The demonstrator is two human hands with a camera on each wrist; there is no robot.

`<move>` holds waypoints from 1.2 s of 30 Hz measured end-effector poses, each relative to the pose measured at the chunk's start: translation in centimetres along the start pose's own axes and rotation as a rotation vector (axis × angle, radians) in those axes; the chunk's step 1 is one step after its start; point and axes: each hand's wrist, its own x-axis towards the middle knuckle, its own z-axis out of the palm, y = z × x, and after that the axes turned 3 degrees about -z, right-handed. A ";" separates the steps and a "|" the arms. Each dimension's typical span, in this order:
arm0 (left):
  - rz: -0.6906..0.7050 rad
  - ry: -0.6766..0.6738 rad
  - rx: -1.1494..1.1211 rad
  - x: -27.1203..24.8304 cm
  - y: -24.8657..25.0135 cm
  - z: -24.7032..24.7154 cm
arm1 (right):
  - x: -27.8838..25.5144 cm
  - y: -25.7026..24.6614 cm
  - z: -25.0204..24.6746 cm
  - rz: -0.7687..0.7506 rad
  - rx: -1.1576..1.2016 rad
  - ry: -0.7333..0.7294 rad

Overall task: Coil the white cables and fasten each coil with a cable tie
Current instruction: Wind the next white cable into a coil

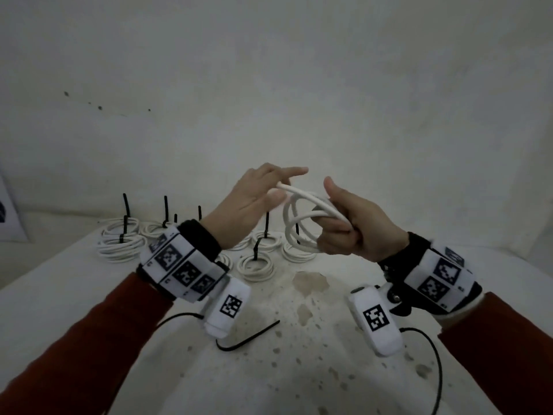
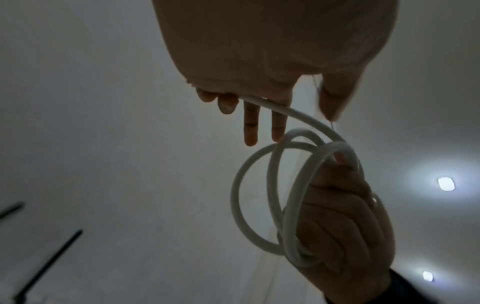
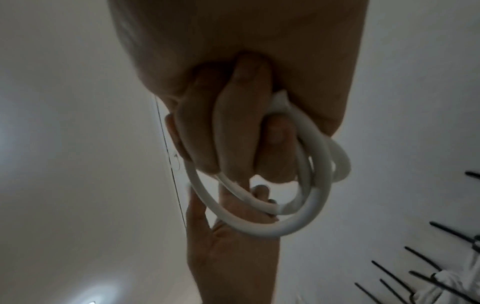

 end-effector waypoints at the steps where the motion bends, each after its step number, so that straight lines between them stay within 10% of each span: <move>1: -0.039 -0.023 -0.047 -0.1 0.2 0.6 | 0.0 0.1 0.0 -0.011 0.036 -0.023; 12: -0.093 0.073 -0.102 -0.5 0.3 3.1 | -0.3 0.6 0.9 -0.167 -0.105 0.459; 18: -0.361 0.010 -0.780 -0.1 1.2 4.5 | 0.7 1.1 1.9 -0.231 -0.250 0.763; 26: -0.548 0.158 -0.875 0.9 2.3 3.7 | 0.6 1.7 2.1 -0.349 -0.342 0.568; 36: -0.612 -0.105 -1.008 0.9 2.3 3.1 | 0.3 1.9 2.3 -0.202 0.199 0.578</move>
